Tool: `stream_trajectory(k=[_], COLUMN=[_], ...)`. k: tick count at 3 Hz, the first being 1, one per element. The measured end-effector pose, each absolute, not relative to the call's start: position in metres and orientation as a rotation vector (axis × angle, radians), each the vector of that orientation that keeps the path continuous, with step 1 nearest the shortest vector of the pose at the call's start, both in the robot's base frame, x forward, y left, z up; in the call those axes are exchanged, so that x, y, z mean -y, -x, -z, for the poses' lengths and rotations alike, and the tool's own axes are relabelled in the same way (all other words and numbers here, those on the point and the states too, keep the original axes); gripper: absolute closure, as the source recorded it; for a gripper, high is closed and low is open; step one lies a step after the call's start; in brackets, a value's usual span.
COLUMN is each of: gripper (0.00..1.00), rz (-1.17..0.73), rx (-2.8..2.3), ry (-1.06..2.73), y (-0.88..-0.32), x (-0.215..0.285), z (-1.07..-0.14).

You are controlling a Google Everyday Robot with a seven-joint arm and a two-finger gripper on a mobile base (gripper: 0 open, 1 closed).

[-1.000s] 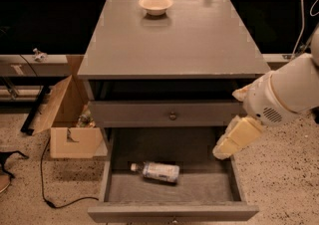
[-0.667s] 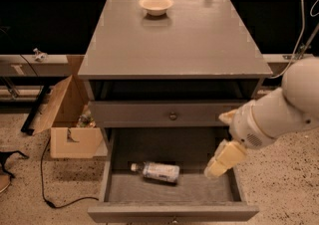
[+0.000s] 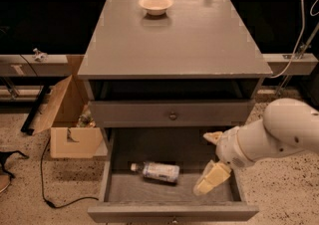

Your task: Pick blue plastic bottle from middle drawer and place on counter

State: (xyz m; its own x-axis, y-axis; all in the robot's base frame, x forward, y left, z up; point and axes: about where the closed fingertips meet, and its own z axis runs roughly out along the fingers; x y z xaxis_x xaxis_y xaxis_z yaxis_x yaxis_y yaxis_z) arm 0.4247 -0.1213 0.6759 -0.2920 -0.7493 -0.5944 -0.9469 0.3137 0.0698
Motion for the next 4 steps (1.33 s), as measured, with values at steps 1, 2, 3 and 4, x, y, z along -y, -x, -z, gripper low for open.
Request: stream_trajectory(k=[1, 2, 3, 4], gripper=[0.0, 0.0, 0.0, 0.0], rz=[-0.644, -0.64, -0.605, -0.568], rx=[-2.077, -2.087, -2.114, -2.124], ry=[1.488, 1.488, 1.491, 1.49], y=[-0.427, -0.431, -0.447, -0.47], x=[0.099, 0.097, 0.091, 0.081], z=[-0.644, -0.633, -0.6, -0.563])
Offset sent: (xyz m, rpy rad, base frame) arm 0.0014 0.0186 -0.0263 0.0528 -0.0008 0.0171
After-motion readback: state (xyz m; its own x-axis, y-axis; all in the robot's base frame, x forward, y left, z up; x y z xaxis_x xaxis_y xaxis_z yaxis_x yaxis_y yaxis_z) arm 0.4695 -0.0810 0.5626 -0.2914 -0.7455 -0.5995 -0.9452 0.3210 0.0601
